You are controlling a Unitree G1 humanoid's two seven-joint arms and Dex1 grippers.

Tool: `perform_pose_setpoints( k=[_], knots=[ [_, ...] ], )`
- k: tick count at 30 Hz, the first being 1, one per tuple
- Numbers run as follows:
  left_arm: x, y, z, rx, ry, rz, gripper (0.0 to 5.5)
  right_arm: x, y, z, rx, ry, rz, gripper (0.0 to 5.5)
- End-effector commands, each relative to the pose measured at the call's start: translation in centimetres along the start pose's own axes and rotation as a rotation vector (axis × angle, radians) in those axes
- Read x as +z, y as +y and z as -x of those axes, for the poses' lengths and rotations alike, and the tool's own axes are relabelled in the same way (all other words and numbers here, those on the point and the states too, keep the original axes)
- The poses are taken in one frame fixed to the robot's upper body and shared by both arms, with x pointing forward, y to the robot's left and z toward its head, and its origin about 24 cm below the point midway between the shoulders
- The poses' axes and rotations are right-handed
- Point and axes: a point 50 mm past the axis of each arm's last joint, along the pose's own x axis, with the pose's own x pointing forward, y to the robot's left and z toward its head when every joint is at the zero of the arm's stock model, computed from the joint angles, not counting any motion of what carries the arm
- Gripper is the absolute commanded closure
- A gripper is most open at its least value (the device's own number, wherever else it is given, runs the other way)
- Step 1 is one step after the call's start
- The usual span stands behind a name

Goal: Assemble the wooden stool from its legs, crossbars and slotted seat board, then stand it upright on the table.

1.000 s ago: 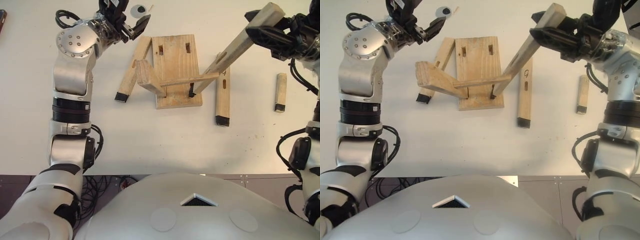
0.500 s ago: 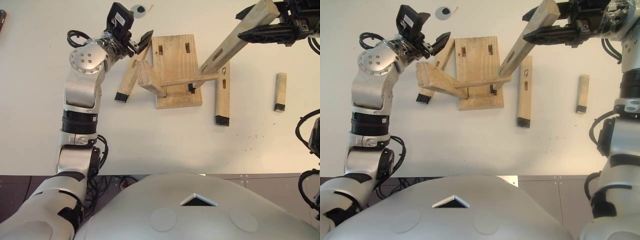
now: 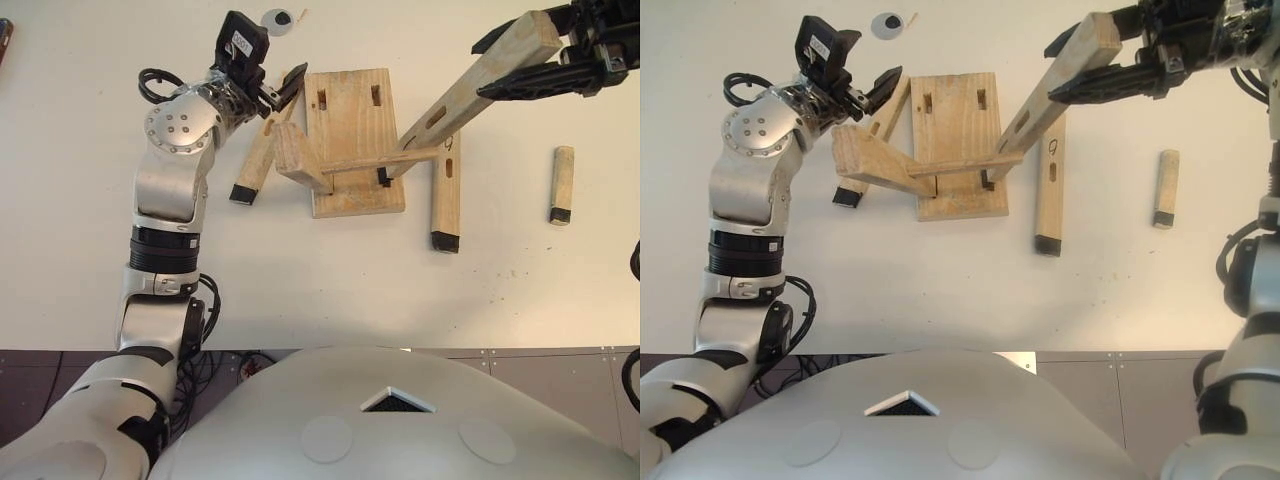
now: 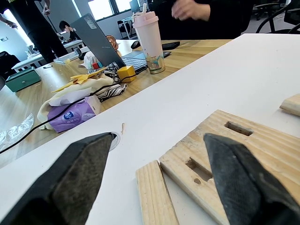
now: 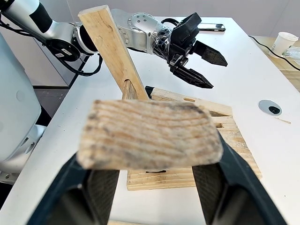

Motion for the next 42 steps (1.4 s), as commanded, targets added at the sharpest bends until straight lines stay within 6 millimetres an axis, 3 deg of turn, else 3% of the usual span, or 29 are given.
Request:
perform_pose_setpoints(
  k=[1, 12, 30, 33, 36, 39, 42],
  knots=[
    [-0.2, -0.1, 0.0, 0.009, 0.011, -0.001, 1.97, 1.7, 0.0, 0.3, 0.008, -0.007, 0.039, 3.47],
    [-0.2, 0.2, 0.1, 0.017, 0.013, -0.016, 1.97, 1.3, 0.3, 1.2, -0.017, 0.038, 0.032, 3.47],
    [0.4, 0.2, -0.1, 0.018, -0.008, -0.029, 1.97, -0.7, 0.7, -0.8, 0.036, 0.120, 0.042, 3.47],
    [2.6, 0.6, -0.1, -0.020, -0.065, -0.002, 1.97, -0.6, 1.1, -1.2, 0.055, 0.129, 0.050, 3.47],
    [7.4, 0.9, 0.1, -0.224, -0.077, 0.045, 1.97, -0.7, 1.4, -1.5, 0.053, 0.147, 0.061, 3.47],
    [12.7, -1.1, 1.0, -0.548, 0.020, 0.159, 1.97, -0.8, 1.7, -1.8, 0.043, 0.155, 0.067, 3.47],
    [16.5, -3.2, 2.7, -0.834, 0.182, 0.172, 1.97, -0.8, 1.8, -1.8, 0.032, 0.162, 0.069, 3.47]
  ],
)
